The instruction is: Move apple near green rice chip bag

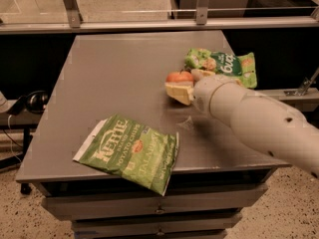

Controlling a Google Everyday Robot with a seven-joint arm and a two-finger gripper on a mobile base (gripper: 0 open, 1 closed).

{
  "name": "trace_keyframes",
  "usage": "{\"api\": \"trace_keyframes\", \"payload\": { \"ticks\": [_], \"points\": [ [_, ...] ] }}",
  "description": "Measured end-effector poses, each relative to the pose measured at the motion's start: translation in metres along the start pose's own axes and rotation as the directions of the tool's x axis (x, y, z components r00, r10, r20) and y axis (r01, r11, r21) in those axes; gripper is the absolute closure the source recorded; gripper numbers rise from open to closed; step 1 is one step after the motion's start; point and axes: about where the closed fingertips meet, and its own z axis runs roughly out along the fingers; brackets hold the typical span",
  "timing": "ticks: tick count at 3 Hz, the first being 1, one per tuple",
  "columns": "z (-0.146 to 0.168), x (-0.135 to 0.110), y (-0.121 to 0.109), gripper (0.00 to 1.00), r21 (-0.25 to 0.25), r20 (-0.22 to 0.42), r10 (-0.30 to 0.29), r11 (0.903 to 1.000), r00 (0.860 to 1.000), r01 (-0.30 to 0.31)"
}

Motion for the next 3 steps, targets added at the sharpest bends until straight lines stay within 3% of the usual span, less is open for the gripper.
{"api": "trace_keyframes", "payload": {
  "ticks": [1, 3],
  "points": [
    [-0.0242, 0.0295, -0.0008, 1.0, 0.031, -0.038, 0.006, 0.9995, 0.999, -0.005],
    [-0.0295, 0.0293, -0.0025, 1.0, 0.038, -0.042, 0.005, 0.9993, 0.999, -0.003]
  ]
}}
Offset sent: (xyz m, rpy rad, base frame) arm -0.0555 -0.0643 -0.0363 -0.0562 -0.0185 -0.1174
